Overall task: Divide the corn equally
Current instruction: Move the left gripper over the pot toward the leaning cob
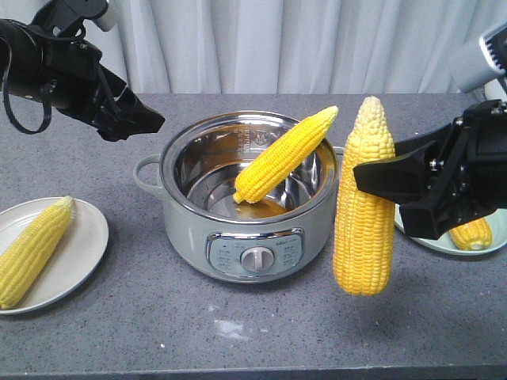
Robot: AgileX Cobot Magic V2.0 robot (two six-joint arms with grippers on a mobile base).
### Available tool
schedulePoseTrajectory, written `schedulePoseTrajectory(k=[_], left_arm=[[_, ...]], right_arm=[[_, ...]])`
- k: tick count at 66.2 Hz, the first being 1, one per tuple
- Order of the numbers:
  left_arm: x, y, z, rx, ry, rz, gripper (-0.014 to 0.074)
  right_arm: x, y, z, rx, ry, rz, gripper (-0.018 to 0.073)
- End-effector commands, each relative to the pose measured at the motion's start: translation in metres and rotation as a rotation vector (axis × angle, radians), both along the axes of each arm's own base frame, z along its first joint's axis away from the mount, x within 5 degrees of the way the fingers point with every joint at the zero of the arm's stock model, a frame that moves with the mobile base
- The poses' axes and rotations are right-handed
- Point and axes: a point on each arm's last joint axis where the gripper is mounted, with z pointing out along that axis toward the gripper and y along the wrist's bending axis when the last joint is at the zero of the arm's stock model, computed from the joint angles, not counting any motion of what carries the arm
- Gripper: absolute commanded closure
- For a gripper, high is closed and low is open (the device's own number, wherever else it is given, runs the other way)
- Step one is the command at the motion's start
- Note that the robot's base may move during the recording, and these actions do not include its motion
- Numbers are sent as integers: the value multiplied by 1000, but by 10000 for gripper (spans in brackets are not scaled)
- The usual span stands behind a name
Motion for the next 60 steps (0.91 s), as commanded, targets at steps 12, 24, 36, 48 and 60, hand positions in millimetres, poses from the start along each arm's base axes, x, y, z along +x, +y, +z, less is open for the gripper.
schedulePoseTrajectory(k=[12,24,36,48,60], left_arm=[[-8,-2,28,-64,-105,10,6],[-14,-21,29,-58,-136,-79,6],[-12,-52,21,-68,-163,-134,6],[-4,-80,3,-65,-162,-175,6],[2,-100,-10,-70,-171,-188,6]], right_arm=[[-3,0,15,54,-70,-19,356],[-3,0,15,54,-70,-19,356],[-3,0,15,54,-70,-19,356],[-3,0,15,54,-70,-19,356],[-3,0,15,54,-70,-19,356]])
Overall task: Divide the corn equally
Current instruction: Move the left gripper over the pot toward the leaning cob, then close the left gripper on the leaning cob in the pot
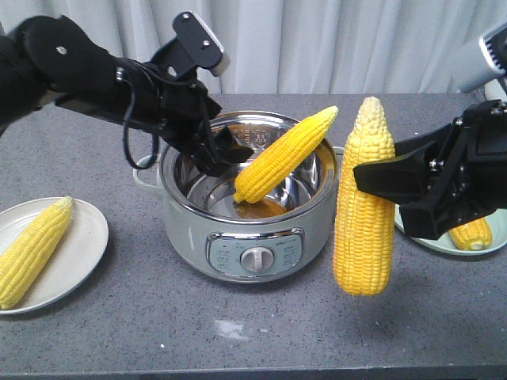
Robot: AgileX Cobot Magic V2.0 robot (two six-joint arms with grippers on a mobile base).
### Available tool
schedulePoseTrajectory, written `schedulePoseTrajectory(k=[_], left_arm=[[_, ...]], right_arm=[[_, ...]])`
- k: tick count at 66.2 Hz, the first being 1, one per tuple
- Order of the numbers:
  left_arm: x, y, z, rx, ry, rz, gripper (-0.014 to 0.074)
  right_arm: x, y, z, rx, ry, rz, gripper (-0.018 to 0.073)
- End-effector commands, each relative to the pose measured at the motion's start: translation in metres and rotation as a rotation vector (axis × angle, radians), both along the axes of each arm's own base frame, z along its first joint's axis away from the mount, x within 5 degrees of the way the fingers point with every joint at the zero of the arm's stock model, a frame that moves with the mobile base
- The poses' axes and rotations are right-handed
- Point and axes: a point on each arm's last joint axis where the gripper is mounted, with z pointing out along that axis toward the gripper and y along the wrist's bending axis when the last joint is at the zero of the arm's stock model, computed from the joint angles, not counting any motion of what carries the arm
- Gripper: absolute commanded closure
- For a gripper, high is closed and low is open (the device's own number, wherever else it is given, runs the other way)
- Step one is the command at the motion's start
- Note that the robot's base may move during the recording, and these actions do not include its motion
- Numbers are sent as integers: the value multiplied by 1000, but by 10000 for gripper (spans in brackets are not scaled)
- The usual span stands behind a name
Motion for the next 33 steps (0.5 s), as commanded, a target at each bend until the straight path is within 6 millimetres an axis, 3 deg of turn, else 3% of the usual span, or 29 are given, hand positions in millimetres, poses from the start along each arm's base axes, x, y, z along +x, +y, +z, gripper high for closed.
schedulePoseTrajectory(k=[1,17,33], left_arm=[[-3,-7,27,-91,-103,24,6],[14,-22,28,-109,-61,7,4],[35,-37,15,-88,-1,-30,-4]], right_arm=[[-3,0,15,54,-71,-19,356],[-3,0,15,54,-71,-19,356],[-3,0,15,54,-71,-19,356]])
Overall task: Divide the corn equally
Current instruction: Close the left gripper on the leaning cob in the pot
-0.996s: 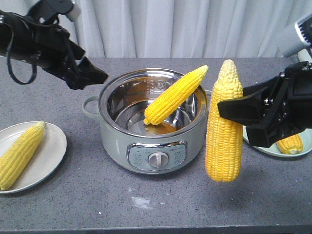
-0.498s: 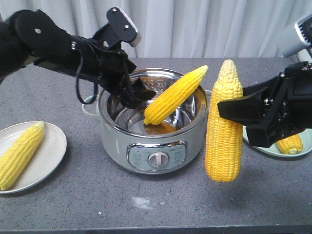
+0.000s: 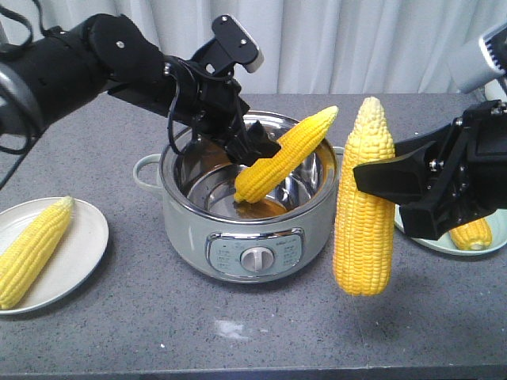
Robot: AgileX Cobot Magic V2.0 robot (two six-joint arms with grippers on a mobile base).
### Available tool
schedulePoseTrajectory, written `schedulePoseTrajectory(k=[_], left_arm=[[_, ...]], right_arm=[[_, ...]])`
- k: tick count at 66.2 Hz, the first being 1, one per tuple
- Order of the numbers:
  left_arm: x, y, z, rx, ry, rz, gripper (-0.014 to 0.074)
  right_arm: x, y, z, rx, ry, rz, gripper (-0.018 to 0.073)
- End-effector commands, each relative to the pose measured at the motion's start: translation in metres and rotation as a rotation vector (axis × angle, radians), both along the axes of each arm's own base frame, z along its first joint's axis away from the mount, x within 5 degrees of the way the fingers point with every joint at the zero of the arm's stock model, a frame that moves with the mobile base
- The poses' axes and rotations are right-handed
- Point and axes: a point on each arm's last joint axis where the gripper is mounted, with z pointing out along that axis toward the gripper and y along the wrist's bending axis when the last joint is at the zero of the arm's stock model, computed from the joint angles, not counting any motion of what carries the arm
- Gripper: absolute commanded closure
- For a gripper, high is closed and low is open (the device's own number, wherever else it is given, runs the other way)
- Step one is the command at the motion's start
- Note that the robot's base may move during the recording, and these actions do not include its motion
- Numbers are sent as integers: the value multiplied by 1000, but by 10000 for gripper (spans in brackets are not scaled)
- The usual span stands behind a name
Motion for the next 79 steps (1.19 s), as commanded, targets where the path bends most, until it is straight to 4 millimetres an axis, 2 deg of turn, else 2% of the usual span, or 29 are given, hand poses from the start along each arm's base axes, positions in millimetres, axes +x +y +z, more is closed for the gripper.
schedulePoseTrajectory(k=[1,22,30,41,64,79], left_arm=[[-2,-5,29,-80,-56,4,-4],[13,-28,1,-56,-6,-34,3],[19,-31,-13,-46,16,-30,3],[25,-33,-19,-49,8,-16,13],[26,-33,-17,-71,13,14,269],[24,-32,-12,-74,14,12,290]], right_arm=[[-3,-1,16,55,-71,-20,356],[-3,-1,16,55,-71,-20,356],[-3,-1,16,55,-71,-20,356],[-3,-1,16,55,-71,-20,356],[-3,-1,16,55,-71,-20,356],[-3,-1,16,55,-71,-20,356]])
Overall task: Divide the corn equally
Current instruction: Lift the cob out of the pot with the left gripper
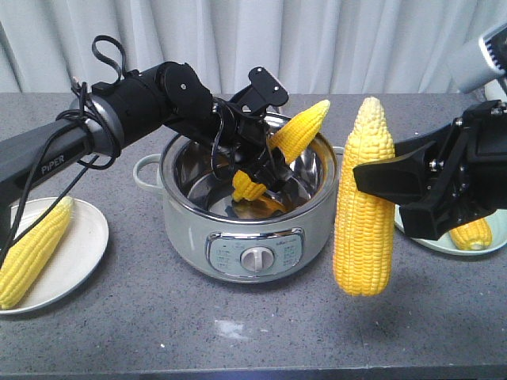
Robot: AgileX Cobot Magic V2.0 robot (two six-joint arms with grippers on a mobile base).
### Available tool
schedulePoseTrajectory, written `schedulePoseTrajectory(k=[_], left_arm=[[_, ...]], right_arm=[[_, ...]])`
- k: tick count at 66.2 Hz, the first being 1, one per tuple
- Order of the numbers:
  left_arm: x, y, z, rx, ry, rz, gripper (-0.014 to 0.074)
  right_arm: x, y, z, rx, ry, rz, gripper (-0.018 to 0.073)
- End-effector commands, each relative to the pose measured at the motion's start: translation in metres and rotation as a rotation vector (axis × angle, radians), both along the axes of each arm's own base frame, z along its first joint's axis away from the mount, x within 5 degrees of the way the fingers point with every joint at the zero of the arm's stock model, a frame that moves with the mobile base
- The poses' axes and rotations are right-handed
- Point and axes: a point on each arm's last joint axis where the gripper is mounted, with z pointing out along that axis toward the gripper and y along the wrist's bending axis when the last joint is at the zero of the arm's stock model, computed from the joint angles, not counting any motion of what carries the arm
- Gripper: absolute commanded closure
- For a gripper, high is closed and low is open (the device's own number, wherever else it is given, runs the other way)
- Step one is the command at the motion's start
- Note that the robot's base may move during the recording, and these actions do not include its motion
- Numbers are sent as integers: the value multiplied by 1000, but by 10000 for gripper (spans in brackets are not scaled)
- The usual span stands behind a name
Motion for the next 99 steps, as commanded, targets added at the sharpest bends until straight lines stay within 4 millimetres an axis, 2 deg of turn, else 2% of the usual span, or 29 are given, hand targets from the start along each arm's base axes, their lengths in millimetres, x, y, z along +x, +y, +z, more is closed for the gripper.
schedulePoseTrajectory(k=[1,5,20,34,42,46,68,99], left_arm=[[-9,2,51,-106,-96,27,290],[-13,3,58,-115,-89,34,290],[-32,18,104,-178,-88,144,290],[-49,40,130,-142,-65,306,290],[-62,51,135,-137,-66,350,290],[-72,57,130,-139,-55,362,290],[-139,99,133,-253,-191,422,290],[-222,144,115,-262,-203,422,290]], right_arm=[[-3,-1,16,55,-71,-20,356],[-3,-1,16,55,-71,-20,356],[-3,-1,16,55,-71,-20,356],[-3,-1,16,55,-71,-20,356],[-3,-1,16,55,-71,-20,356],[-3,-1,16,55,-71,-20,356],[-3,-1,16,55,-71,-20,356],[-3,-1,16,55,-71,-20,356]])
